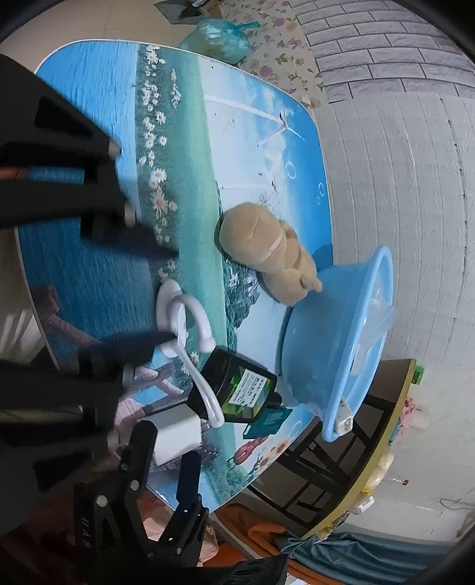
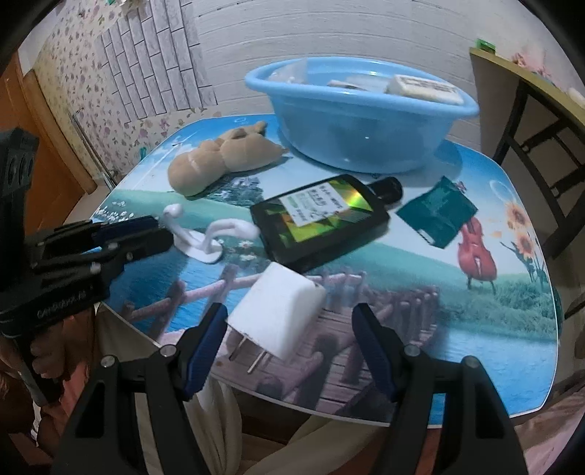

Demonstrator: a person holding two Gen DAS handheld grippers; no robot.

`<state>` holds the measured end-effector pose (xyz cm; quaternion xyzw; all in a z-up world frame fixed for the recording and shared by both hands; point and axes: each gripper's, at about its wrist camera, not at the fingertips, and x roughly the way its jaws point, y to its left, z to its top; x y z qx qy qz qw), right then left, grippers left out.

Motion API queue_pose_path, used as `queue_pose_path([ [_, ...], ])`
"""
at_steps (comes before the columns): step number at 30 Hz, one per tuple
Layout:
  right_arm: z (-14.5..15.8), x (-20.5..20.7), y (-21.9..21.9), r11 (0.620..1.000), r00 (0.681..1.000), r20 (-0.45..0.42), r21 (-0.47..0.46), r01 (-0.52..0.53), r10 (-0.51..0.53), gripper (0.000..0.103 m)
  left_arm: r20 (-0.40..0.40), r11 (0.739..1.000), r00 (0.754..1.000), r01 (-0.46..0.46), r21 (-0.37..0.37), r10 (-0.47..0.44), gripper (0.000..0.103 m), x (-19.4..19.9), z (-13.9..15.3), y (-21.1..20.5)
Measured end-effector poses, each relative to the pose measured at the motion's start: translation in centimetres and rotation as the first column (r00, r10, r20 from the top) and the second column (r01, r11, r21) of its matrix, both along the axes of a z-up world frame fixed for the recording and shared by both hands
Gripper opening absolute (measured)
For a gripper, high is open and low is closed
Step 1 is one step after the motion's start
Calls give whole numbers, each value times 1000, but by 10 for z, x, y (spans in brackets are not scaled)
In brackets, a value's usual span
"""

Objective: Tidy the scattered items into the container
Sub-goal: 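Grasp the white charger plug with the right gripper while the left grasps the white hook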

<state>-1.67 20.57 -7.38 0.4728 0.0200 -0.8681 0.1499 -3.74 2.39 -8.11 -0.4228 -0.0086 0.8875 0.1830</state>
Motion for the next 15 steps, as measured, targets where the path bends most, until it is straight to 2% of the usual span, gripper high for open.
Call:
queue_pose_path([
  [2, 1, 1, 7, 1000, 1000, -6, -11, 8, -8, 65, -8, 1000, 1000, 7, -9, -7, 67, 1, 1, 5],
  [6, 1, 1, 16, 1000, 1000, -2, -30, 4, -4, 41, 0, 1000, 1000, 14, -26, -14, 75, -1, -1, 15],
  [15, 1, 0, 41, 998, 998, -20, -21, 65, -66, 41, 34, 998, 999, -1, -65, 3, 76, -12, -10, 31],
])
